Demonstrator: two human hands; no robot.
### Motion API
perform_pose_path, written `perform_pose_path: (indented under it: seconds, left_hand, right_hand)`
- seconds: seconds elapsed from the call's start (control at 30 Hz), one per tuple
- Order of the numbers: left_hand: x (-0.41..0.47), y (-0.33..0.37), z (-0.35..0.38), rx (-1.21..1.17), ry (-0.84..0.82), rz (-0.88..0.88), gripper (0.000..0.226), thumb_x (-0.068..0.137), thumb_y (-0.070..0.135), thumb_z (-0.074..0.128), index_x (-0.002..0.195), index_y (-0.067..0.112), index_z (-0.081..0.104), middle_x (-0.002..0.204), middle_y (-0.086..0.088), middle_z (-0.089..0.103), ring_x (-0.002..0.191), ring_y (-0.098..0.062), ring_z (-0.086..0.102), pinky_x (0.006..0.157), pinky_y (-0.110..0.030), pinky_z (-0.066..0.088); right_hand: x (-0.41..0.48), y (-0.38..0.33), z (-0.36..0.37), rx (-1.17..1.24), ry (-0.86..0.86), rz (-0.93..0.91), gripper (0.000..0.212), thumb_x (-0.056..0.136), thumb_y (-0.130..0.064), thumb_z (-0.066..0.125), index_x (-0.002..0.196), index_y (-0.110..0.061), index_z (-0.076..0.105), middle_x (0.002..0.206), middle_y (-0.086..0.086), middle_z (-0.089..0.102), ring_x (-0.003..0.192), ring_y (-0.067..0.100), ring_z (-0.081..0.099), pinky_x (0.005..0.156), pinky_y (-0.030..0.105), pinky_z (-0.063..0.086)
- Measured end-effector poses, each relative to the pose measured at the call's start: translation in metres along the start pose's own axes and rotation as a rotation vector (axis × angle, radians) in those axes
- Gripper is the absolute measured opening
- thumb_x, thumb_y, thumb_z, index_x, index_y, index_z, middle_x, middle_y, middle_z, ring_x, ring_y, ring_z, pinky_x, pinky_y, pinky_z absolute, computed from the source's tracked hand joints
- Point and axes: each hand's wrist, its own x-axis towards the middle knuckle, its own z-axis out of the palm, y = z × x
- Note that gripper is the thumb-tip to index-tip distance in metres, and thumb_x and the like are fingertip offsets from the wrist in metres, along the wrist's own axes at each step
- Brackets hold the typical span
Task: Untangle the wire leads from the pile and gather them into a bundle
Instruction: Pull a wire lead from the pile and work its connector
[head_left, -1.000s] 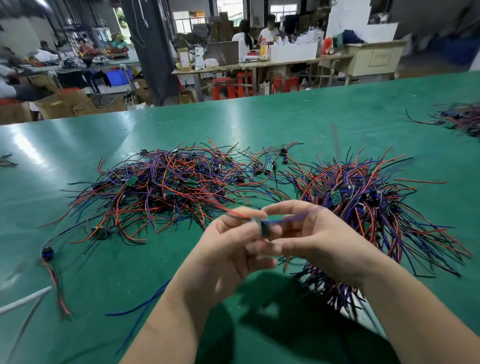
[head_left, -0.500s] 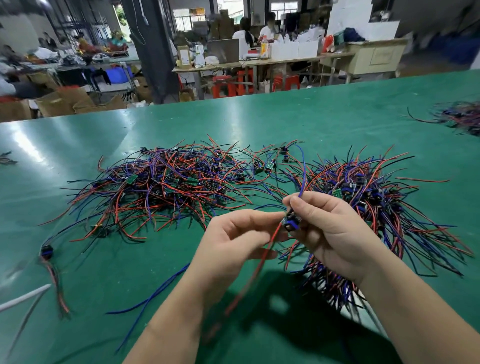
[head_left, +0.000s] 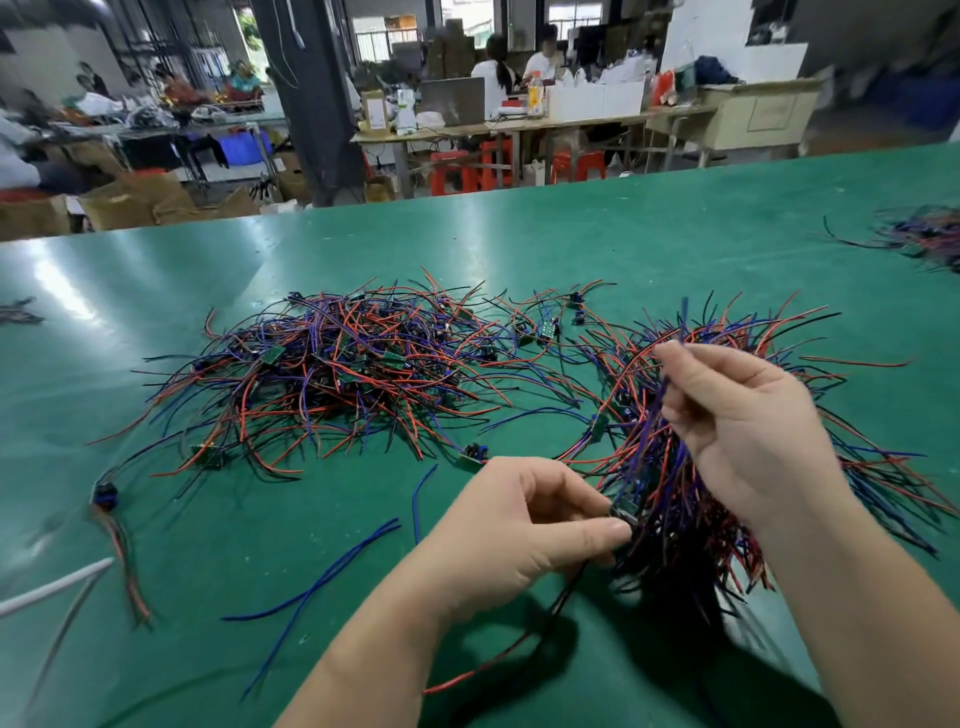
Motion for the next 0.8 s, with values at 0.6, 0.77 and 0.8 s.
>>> perform_pose_path:
  seconds: [0.6, 0.77, 0.8]
  left_hand:
    - [0.007, 0.002, -0.011, -0.217, 0.299, -0.062, 0.031, 0.063, 0.034, 0.070, 0.081, 0.010, 0.069, 0.072, -0.006, 0.072, 0.058, -0.010, 0.066, 0.055, -0.022, 0.055]
    - [0.008, 0.006, -0.020, -0.195, 0.423, 0.018, 0.020, 0.090, 0.029, 0.058, 0.083, 0.014, 0.071, 0.076, -0.002, 0.074, 0.067, -0.014, 0.070, 0.057, -0.022, 0.056]
    - [0.010, 0.004, -0.024, -0.071, 0.537, 0.051, 0.018, 0.093, 0.023, 0.057, 0.082, 0.017, 0.070, 0.075, 0.001, 0.074, 0.069, -0.014, 0.070, 0.060, -0.023, 0.056]
  right_hand:
    - [-0.021, 0.026, 0.006, -0.965, -0.604, -0.391, 0.031, 0.071, -0.018, 0.083, 0.098, -0.024, 0.071, 0.092, -0.009, 0.067, 0.081, 0.005, 0.064, 0.074, 0.020, 0.050]
    - [-0.016, 0.017, 0.002, -0.797, -0.303, -0.577, 0.030, 0.077, -0.019, 0.077, 0.105, -0.026, 0.071, 0.089, -0.005, 0.069, 0.077, 0.014, 0.064, 0.073, 0.028, 0.052]
    - [-0.012, 0.012, -0.001, -0.782, -0.199, -0.617, 0.030, 0.077, -0.021, 0.075, 0.107, -0.027, 0.070, 0.090, -0.005, 0.070, 0.077, 0.014, 0.065, 0.074, 0.029, 0.052]
